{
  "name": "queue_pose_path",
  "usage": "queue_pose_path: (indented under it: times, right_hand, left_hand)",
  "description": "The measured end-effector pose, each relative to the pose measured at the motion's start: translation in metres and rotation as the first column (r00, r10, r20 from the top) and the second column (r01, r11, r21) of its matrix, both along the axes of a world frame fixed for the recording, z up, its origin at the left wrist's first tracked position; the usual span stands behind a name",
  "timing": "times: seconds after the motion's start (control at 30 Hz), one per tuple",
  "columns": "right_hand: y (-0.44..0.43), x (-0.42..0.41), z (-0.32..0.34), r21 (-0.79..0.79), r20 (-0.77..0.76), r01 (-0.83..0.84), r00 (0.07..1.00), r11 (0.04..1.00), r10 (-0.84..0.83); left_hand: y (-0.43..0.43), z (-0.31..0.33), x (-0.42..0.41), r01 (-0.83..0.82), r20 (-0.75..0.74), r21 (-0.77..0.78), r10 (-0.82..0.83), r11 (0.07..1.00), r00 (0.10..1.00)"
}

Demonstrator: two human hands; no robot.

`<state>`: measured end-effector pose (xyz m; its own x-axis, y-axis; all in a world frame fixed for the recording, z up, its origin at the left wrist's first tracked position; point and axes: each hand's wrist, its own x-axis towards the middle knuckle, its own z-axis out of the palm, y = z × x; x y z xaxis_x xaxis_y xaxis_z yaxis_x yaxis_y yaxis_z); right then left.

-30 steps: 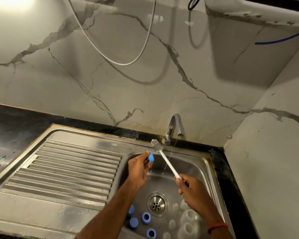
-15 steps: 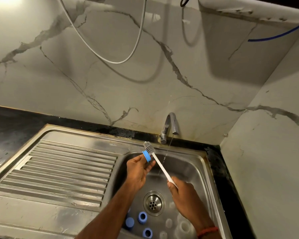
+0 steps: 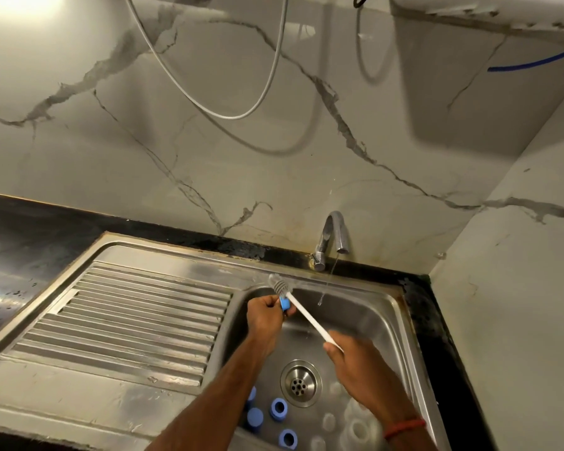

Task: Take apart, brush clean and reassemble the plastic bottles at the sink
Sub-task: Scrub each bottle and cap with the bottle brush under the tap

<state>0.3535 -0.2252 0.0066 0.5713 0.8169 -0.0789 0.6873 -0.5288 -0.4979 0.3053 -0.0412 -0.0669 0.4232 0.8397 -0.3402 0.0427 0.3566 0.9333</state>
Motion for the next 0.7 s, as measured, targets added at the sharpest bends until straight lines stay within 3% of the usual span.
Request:
queue_pose_path:
  times: [0.27, 0.47, 0.7]
  right_hand:
    - [-0.009, -0.003, 0.002, -0.084, -0.114, -0.006, 0.993, 0.996, -0.003]
    - [0.017, 0.005, 0.000, -0.033, 0.011, 0.014, 1.000, 0.999, -0.014]
    - [-0.008, 0.007, 0.013, -0.075, -0.146, 0.001, 0.989, 0.997, -0.012]
  left_hand:
    - [0.017, -0.005, -0.006, -0.071, 0.017, -0.114, 0.074, 0.991, 0.997]
    - [0.003, -0.008, 0.005, 0.024, -0.032, 0.040, -0.023, 0.999, 0.999]
    - [0.011, -0.006, -0.003, 0.025, 0.005, -0.050, -0.024, 0.998, 1.000]
